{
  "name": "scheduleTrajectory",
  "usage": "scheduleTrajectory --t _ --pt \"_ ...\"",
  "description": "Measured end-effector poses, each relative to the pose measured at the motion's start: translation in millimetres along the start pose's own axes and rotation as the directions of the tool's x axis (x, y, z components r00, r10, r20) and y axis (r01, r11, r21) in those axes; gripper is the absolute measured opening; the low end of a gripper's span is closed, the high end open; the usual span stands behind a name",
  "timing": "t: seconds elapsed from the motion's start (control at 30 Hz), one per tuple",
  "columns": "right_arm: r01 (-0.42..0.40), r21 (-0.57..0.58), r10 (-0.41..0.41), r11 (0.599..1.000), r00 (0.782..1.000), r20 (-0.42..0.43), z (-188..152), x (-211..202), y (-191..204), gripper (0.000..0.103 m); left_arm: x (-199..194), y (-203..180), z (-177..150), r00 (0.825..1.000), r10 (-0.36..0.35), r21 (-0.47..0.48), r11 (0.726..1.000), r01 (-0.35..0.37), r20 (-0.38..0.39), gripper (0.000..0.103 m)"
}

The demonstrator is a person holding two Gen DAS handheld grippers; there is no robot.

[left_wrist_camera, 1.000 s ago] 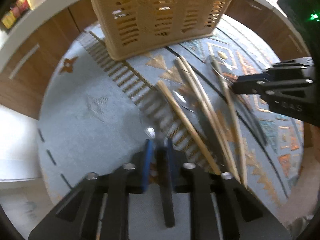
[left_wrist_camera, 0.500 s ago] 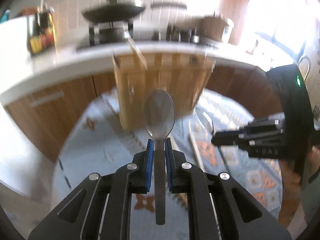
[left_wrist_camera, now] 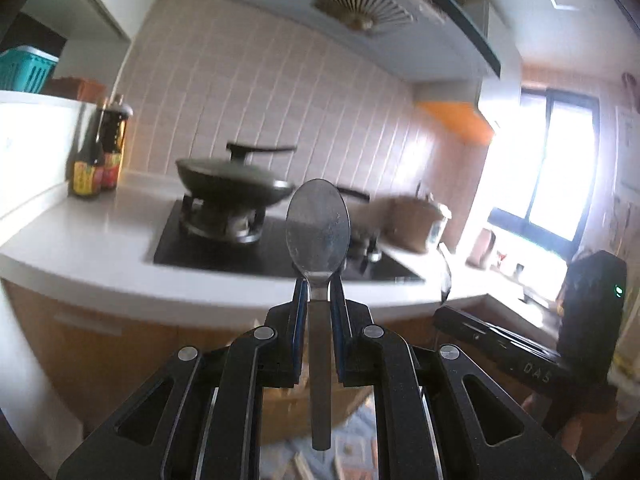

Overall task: Organize utensils
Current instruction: 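Lift both held spoons and carry them over the tan basket, then lower both spoons into the basket and open both tools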

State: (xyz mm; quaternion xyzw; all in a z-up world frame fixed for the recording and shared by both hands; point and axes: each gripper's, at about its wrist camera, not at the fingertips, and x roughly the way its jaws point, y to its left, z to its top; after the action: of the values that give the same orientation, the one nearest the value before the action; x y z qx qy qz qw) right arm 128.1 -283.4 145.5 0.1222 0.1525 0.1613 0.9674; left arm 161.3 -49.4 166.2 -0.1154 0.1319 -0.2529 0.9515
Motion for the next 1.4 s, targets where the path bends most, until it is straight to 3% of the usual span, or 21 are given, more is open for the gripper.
scheduleTrajectory --t 0.13,0.3,0.4,0.53,0.7,1.07,1.3,1.4 --pt "0.086 -0.02 -0.084 0.996 0.992 0.092 12 10 -4 0.01 22 -5 2 0.999 0.0 0.006 1.0 -0.001 0.041 0.01" --pt "0.192 -0.054 -0.18 0.98 0.967 0.181 14 20 -14 0.01 47 -3 -8 0.996 0.008 -0.003 1.0 -0.008 0.088 0.01" --pt "0.24 -0.06 -0.221 0.969 0.951 0.218 10 23 -21 0.01 60 -2 -17 0.995 0.023 0.014 1.0 -0.024 0.1 0.01" --pt "0.27 -0.084 -0.246 0.959 0.944 0.22 4 44 -27 0.01 74 2 -29 0.994 0.04 0.022 0.999 -0.043 0.102 0.01" --pt "0.262 -0.084 -0.241 0.961 0.948 0.209 -14 58 -36 0.01 82 6 -43 0.991 0.074 0.032 0.996 -0.078 0.108 0.01" --pt "0.252 -0.128 -0.227 0.959 0.957 0.182 -41 59 -32 0.011 85 10 -63 0.994 0.065 0.051 0.996 -0.069 0.082 0.01" --pt "0.141 -0.061 -0.14 0.988 0.99 0.024 -43 50 -47 0.013 72 19 -63 0.999 0.036 0.034 0.999 -0.037 0.032 0.032" --pt "0.123 -0.026 -0.123 0.992 0.992 -0.017 -44 43 -52 0.014 64 24 -61 0.999 0.031 0.01 0.999 -0.031 0.023 0.037"
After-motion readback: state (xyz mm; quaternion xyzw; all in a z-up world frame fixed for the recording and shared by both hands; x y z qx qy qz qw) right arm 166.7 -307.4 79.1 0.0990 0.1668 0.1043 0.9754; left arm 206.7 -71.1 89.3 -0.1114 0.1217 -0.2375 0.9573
